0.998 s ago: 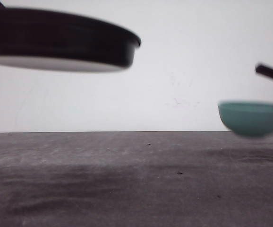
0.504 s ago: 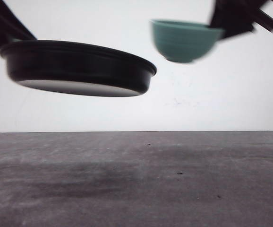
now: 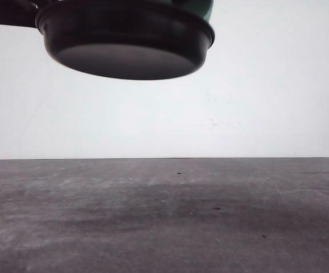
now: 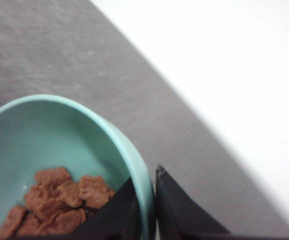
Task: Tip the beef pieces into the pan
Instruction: 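Grasp the mint-green bowl rim with the right gripper and lift it, then tilt the bowl with the right gripper to pour beef into the pan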
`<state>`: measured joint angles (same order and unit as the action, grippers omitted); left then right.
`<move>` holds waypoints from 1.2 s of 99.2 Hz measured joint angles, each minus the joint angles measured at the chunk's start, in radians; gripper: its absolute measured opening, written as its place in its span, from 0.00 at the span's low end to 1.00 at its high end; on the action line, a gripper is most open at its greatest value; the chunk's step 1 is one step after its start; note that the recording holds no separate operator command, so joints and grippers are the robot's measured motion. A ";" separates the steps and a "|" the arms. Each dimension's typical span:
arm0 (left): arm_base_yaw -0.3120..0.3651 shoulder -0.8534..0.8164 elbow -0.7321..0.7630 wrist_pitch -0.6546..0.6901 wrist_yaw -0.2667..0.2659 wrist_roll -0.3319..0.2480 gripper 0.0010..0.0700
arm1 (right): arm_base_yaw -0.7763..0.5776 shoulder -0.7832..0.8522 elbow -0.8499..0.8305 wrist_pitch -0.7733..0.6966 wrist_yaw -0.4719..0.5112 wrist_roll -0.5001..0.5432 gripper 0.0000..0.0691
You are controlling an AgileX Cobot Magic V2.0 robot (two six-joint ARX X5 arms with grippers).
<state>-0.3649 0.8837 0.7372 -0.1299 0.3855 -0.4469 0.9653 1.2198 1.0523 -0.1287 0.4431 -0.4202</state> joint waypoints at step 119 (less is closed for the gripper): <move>0.000 0.000 0.013 -0.009 0.059 -0.066 0.06 | 0.279 0.000 0.000 0.381 0.247 -1.163 0.03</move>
<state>-0.3649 0.8837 0.7498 -0.1390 0.4446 -0.5133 1.2446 1.2198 1.0523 0.2527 0.6903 -1.5837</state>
